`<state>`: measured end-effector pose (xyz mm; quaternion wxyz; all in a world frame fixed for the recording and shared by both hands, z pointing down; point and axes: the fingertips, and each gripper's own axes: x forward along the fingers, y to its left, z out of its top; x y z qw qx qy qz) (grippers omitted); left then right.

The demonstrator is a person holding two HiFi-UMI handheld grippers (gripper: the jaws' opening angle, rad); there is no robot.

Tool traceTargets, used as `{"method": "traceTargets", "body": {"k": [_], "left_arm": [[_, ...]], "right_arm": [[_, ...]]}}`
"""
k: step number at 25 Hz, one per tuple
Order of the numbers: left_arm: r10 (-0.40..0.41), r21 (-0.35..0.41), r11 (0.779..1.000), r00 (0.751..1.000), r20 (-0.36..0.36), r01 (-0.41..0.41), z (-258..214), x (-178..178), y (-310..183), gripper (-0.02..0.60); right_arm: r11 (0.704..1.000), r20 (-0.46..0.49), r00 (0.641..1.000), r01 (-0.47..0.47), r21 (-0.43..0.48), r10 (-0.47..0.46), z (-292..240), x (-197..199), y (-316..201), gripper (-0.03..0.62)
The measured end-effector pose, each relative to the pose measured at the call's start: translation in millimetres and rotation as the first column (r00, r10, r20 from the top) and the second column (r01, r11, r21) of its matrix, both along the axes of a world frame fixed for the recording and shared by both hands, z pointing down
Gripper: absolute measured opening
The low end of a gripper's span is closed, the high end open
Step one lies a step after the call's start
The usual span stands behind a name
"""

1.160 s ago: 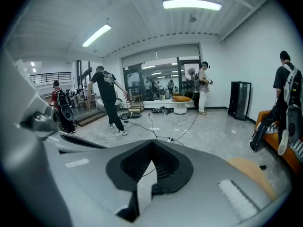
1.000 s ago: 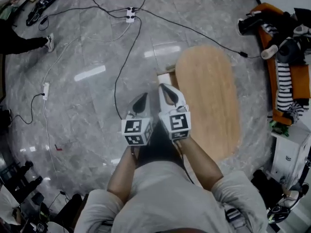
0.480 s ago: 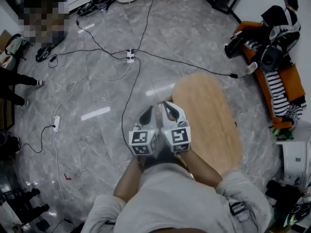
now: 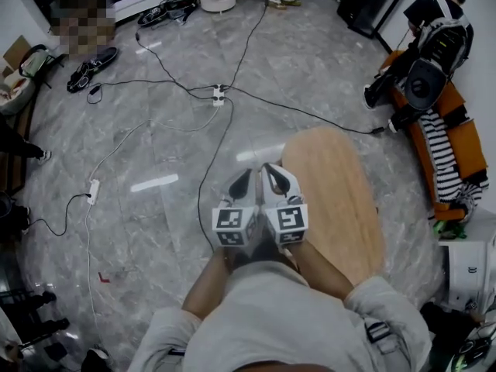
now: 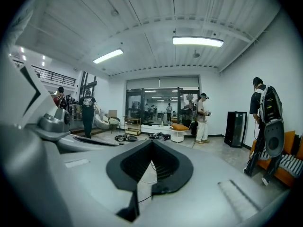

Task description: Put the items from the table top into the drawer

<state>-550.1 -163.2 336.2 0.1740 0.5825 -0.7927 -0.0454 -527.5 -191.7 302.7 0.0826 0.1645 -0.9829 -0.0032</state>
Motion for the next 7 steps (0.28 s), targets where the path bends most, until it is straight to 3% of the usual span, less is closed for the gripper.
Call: {"method": "traceTargets", "body": {"k": [7], "left_arm": [[-0.038,0.011,0.999,0.999,0.003,0.038,-3.4,-23.7,29.7,0.02]], "right_arm": [[1.0,0.007,1.0,0.029,-0.002,-0.029,-2.3,-20.3,29.0,0.006]]}}
